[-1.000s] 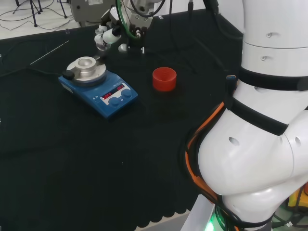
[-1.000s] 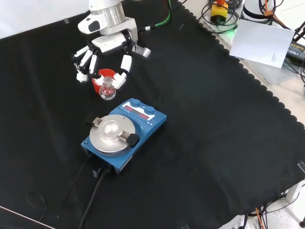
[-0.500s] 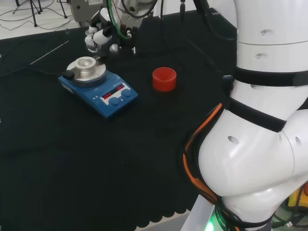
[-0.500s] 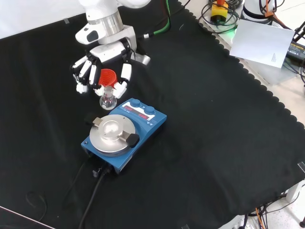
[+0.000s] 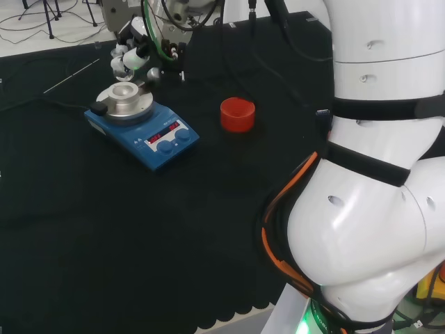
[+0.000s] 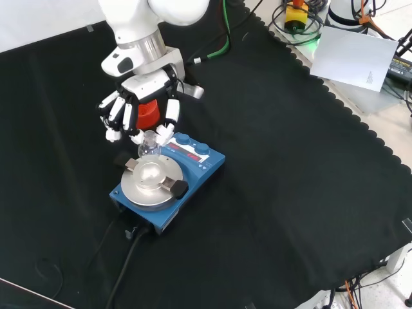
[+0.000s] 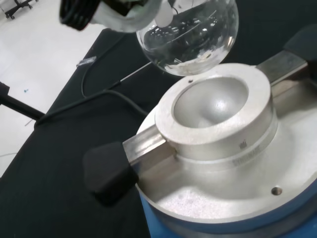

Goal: Place the round-bottom flask on the heater.

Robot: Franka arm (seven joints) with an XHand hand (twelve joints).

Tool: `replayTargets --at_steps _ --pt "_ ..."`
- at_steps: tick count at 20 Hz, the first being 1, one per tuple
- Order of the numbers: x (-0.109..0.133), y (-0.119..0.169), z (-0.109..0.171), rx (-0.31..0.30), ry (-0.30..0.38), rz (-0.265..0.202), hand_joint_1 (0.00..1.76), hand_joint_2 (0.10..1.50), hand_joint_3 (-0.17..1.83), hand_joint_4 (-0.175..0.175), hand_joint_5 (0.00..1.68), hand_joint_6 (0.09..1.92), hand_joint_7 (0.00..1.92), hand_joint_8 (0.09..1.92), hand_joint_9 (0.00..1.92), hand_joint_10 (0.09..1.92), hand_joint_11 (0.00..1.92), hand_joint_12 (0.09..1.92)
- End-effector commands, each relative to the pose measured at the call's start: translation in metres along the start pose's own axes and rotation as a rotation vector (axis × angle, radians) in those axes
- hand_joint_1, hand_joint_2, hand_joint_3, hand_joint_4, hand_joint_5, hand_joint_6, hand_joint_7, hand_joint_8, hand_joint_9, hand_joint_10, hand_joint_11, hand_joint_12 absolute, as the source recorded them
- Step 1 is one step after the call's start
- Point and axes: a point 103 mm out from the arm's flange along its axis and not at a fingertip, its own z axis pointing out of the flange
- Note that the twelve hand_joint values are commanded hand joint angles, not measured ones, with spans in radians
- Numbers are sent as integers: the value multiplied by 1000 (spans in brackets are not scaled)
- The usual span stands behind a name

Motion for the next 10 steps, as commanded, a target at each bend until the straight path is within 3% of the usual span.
replayTargets --at_steps 1,10 --pt "1 5 11 18 0 -3 1044 746 718 175 1036 1106 476 542 603 550 135 1329" --pt "-9 12 17 41 10 0 1044 746 721 175 1035 1108 476 542 602 549 133 1330"
